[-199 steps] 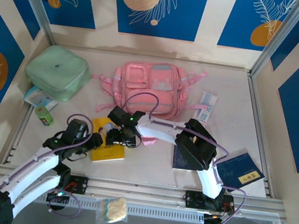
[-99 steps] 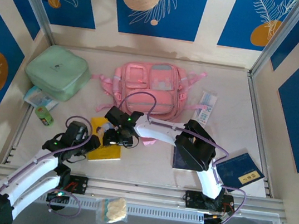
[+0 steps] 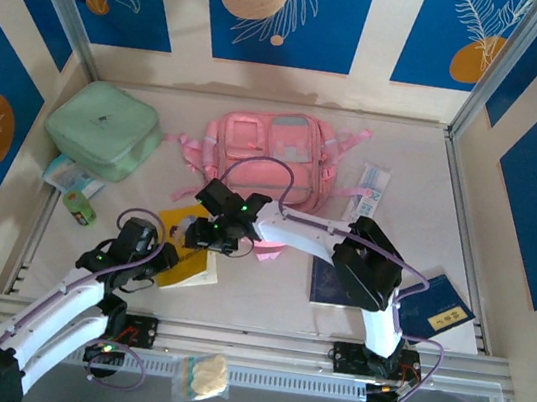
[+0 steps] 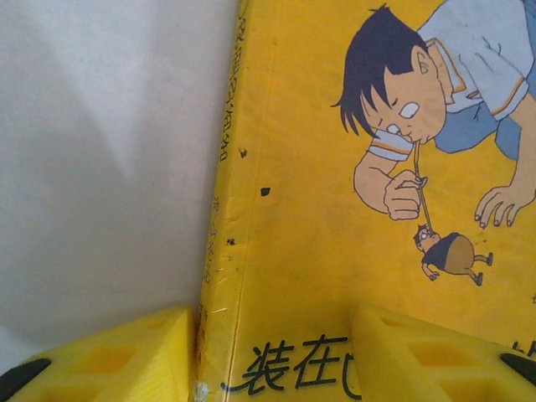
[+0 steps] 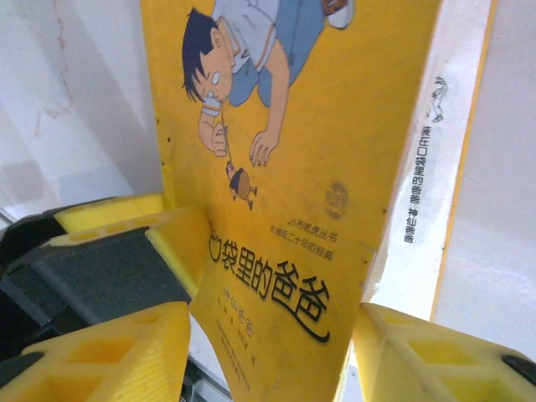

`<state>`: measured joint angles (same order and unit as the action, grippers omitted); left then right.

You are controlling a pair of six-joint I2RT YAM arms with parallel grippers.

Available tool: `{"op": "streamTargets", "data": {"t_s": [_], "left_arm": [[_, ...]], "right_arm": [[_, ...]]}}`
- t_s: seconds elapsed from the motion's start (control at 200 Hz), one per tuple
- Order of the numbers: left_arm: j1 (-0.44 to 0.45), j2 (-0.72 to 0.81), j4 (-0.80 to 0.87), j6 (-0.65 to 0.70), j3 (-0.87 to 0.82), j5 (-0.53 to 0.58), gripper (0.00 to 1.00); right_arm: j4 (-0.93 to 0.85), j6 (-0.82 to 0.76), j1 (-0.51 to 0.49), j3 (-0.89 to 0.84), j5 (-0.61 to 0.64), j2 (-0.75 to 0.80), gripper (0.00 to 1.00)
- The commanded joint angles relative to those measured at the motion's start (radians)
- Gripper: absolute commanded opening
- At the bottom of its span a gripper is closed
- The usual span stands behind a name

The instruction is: Pack books, pencil case, and school supplies into a backpack

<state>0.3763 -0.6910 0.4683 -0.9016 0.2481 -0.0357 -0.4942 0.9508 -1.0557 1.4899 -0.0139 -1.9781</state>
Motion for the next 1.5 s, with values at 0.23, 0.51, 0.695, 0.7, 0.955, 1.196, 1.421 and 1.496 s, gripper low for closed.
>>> {"op": "streamTargets", "data": {"t_s": [0.23,0.51,0.695,0.7,0.955,1.196,1.421,1.496], "left_arm": [[0.008,-0.011,0.015,-0.013,-0.003,-0.009,0.51],[0.008,-0.009,0.021,-0.014,0.0,-0.003,0.52],[0.009,0.0,0.026,-0.02,0.005,-0.006,0.52],[0.009,0.001,0.026,-0.02,0.005,-0.006,0.52],[0.006,0.075,0.194,0.007,0.136,0.086,0.59],[-0.008,0.091,0.422,0.142,0.42,0.198,0.65],[-0.014,0.084,0.472,0.265,0.644,0.115,0.68],[-0.014,0.065,0.446,0.315,0.692,0.01,0.7]], "right_arm": [[0.077,0.049,-0.006,-0.064,-0.054,0.054,0.37],[0.067,0.036,-0.007,-0.068,-0.039,0.072,0.17],[0.132,0.017,-0.013,-0.097,-0.045,0.111,0.07],[0.134,0.017,-0.013,-0.098,-0.046,0.113,0.07],[0.189,-0.007,-0.03,-0.116,-0.062,0.177,0.0],[0.235,-0.055,-0.051,-0.192,0.012,0.372,0.0],[0.151,-0.126,0.01,-0.171,-0.018,0.526,0.0],[0.153,-0.159,0.064,-0.169,-0.123,0.564,0.0]]}}
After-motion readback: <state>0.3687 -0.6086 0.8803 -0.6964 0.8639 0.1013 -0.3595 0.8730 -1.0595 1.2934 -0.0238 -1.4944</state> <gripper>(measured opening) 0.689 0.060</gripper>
